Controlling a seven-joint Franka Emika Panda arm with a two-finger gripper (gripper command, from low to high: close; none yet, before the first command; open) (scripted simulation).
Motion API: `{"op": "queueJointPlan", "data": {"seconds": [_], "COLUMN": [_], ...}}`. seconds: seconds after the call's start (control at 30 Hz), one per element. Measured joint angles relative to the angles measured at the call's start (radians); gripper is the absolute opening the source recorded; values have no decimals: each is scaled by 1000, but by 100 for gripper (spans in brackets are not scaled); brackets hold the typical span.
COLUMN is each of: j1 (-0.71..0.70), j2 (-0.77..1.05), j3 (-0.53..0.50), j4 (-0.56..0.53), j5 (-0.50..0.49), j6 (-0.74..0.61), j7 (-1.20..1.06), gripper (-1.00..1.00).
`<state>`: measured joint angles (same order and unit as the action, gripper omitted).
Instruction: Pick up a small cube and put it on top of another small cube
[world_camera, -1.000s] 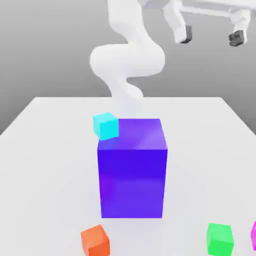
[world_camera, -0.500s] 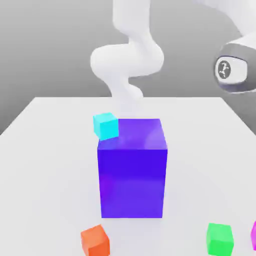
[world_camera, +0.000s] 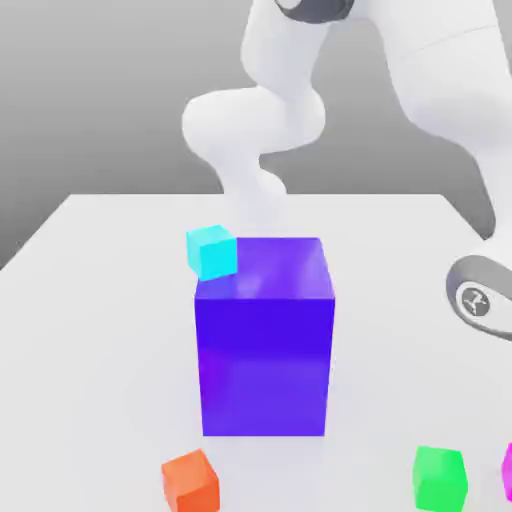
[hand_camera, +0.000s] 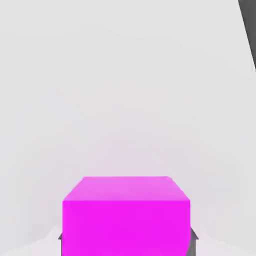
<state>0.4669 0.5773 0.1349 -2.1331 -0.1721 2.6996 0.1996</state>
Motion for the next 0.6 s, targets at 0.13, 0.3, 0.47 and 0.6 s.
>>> {"op": "queueJointPlan", "data": {"seconds": [0.13,0.3,0.47,0.6], "j1": [-21,-115,-138,-135], "j2": [-120,-303,-247,-223], "j3": [25,-7,-38,-43], "j4": [-30,-163,-205,-205], "j5": [33,103,105,100], "j6": [-89,-134,-34,-11], "j7": [-24,-71,-72,-68], "gripper": [-100,-100,-100,100]}}
